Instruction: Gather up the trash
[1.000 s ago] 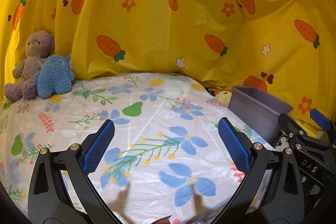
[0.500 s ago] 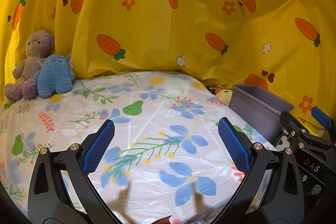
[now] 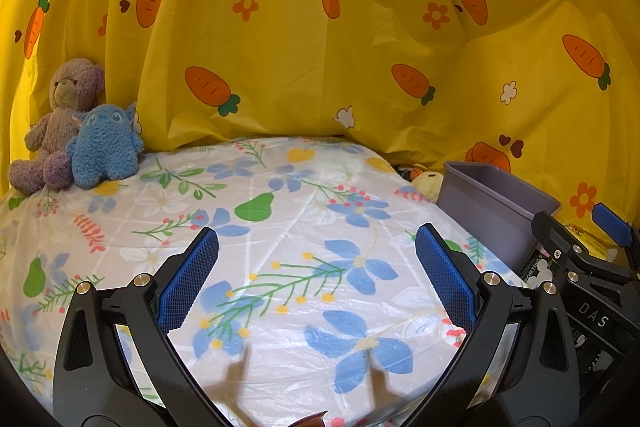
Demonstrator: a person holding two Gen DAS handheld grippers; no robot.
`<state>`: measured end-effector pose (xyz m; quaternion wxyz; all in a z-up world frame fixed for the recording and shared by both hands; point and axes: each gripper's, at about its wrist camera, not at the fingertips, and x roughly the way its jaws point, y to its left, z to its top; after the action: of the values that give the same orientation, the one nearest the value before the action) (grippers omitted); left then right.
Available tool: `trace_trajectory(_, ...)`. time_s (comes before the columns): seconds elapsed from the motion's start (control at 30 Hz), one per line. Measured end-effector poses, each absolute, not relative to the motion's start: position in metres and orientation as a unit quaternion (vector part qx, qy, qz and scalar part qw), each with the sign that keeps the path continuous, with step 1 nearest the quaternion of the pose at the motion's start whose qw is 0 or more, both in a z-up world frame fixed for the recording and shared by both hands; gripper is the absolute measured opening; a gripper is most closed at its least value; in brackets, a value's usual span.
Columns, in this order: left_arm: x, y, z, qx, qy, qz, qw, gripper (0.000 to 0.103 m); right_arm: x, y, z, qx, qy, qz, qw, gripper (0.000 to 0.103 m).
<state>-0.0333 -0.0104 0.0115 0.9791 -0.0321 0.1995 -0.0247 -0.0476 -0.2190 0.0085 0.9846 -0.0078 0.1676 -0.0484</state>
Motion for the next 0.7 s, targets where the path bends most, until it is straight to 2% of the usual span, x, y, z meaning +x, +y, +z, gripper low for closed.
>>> trace_trajectory(0.7,-0.0339,-0.0106,0.0118,-0.032,0.2,-0.022,0.979,0.097,-0.0477,-0.2178,0.0086,-0.007,0.167,-0.05,0.985,0.098)
